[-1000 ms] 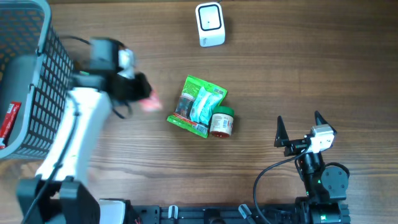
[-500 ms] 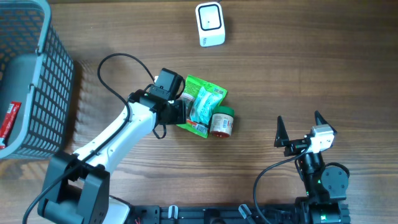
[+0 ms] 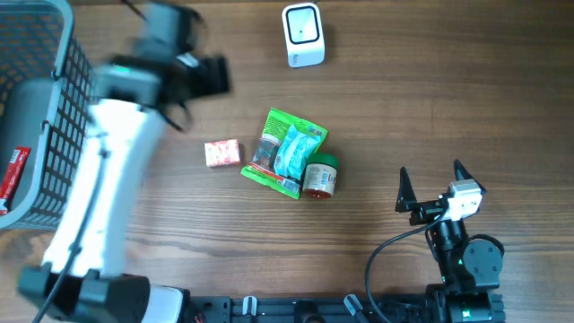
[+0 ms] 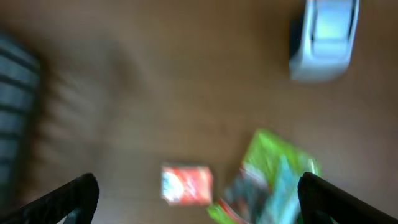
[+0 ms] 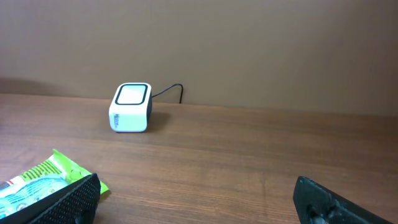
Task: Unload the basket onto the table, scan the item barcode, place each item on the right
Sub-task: 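Carry the Kleenex pack out and drop it left of the packs, then move the left gripper back into the basket toward the red stick snack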
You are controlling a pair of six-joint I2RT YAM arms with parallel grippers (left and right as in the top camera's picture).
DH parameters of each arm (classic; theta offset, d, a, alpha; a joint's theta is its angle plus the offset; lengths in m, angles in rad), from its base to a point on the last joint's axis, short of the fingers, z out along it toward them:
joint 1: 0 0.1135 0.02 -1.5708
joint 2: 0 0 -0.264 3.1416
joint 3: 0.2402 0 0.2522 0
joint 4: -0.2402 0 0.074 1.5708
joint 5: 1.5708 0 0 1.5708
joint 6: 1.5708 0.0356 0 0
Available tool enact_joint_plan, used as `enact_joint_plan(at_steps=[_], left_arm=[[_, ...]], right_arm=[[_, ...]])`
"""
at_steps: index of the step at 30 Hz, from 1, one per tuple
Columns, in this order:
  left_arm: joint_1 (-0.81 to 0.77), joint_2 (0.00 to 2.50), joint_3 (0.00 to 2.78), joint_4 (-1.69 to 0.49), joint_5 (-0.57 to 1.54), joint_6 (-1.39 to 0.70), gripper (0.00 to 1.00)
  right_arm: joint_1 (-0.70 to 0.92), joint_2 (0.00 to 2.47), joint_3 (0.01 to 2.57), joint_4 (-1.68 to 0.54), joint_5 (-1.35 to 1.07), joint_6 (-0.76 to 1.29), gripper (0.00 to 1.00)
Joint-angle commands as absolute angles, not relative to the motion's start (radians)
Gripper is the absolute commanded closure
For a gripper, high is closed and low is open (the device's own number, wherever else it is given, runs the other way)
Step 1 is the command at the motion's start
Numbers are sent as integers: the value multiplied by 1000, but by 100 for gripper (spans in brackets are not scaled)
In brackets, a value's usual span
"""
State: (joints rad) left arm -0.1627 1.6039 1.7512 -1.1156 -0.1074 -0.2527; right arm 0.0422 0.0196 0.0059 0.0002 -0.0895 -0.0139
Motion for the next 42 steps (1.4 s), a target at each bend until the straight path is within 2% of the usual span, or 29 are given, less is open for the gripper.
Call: enact_joint_plan(at_steps=[1,9,16,26,29,30,31,32,33,35,42], left_arm=[[56,1597,1985,-1161,-175,-116,0],[542,1621,2059,-1197,-173,-110,0],[758,1701,1991,-1219,-133,-119,0],[854,1827,1784,-1099,-133,-51,0],[860,1853,1718,-1028,-133,-16,3],[860,1861,1698,-1002,-132,5,8],[861,1867,1678,-975,-132,30,18],[860,1877,1650,-935,-131,72,35],[860,1894,1620,-893,-125,115,41],[861,1912,1594,-856,-116,128,35],[862,2006,1563,-795,-117,208,30]], right_arm=[[38,18,5,6,-102,-26,0],[38,18,5,6,-102,-26,0],[38,18,5,6,-102,-26,0],[38,18,5,6,-102,-26,0],[38,18,5,6,-102,-26,0],[38,18,5,6,-102,-26,0],[38,18,5,6,-102,-26,0],[38,18,5,6,-102,-26,0],[38,18,5,6,-102,-26,0],[38,18,5,6,-102,-26,0],[38,18,5,6,-102,-26,0]])
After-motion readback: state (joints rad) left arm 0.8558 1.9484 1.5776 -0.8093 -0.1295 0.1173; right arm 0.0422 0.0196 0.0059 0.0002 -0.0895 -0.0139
